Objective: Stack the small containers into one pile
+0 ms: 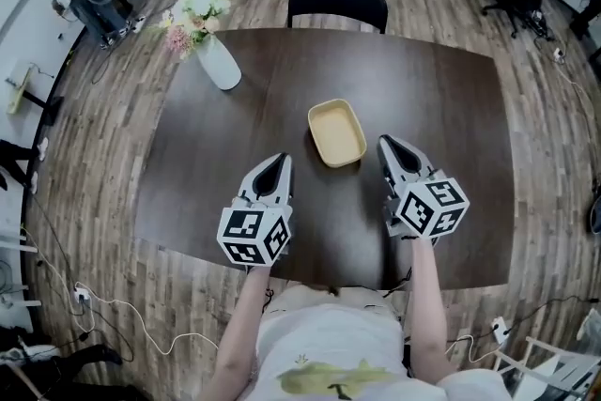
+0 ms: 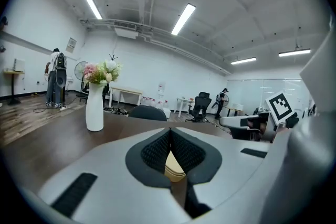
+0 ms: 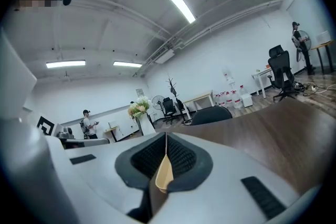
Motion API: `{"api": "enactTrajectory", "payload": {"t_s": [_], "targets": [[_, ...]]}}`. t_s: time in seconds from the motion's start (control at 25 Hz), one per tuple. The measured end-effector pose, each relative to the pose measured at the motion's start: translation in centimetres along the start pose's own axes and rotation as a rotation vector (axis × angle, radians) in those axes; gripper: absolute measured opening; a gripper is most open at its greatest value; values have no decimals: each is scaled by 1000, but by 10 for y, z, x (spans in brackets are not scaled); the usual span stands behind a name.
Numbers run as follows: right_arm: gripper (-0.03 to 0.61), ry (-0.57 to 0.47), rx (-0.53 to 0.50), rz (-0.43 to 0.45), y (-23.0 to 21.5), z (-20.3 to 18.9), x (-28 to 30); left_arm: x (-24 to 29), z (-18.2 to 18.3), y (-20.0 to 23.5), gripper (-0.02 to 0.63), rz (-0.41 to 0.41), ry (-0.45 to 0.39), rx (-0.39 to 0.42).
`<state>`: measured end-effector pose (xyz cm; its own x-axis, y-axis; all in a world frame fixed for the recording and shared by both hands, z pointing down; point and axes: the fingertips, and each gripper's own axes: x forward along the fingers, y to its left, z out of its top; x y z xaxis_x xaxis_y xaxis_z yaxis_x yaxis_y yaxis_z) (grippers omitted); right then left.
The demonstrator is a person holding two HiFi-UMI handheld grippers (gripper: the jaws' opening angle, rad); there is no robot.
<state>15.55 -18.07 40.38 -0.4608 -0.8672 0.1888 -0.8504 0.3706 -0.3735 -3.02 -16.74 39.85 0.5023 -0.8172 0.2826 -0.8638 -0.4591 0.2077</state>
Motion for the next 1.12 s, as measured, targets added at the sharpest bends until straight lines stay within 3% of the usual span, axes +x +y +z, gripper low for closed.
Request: {"api": "enactTrajectory", "payload": {"t_s": [0.52, 1.12], "targets": [[23, -214, -53, 29, 24, 45, -48, -38, 50, 1, 25, 18, -141, 88], [21, -270, -134, -27, 25, 69, -73, -59, 82, 6, 25, 51, -233, 136]]}}
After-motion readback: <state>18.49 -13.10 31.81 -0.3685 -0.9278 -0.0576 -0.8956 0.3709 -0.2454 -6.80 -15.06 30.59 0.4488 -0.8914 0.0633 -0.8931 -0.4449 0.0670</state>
